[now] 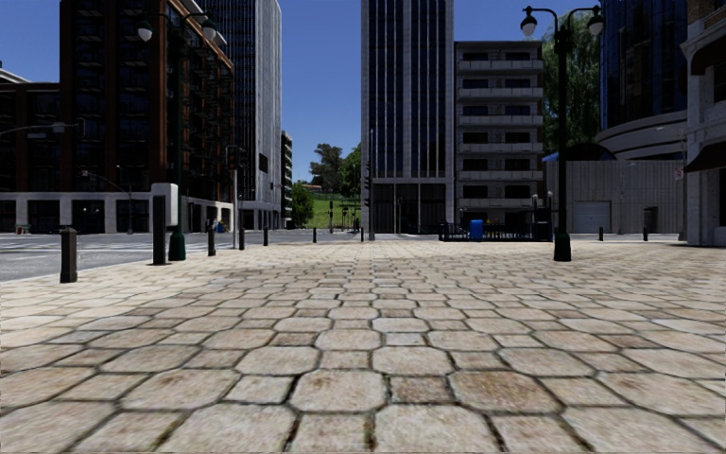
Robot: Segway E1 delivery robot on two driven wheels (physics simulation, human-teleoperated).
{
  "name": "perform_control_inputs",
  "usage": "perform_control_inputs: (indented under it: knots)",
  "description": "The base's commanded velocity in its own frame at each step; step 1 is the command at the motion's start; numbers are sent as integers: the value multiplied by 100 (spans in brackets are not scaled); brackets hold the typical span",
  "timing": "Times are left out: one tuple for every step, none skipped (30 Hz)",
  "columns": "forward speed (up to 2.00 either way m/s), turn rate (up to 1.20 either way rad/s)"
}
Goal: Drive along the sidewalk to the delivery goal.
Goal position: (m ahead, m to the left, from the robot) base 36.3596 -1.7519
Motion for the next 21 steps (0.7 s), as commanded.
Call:
perform_control_inputs:
  knots:
    - [200,0]
    - [200,0]
    - [200,0]
    - [200,0]
    - [200,0]
    - [200,0]
    - [200,0]
    - [200,0]
    - [200,0]
    - [200,0]
    - [200,0]
    - [200,0]
    - [200,0]
    - [200,0]
    - [200,0]
    - [200,0]
    - [200,0]
    - [200,0]
    - [200,0]
    - [200,0]
    - [200,0]
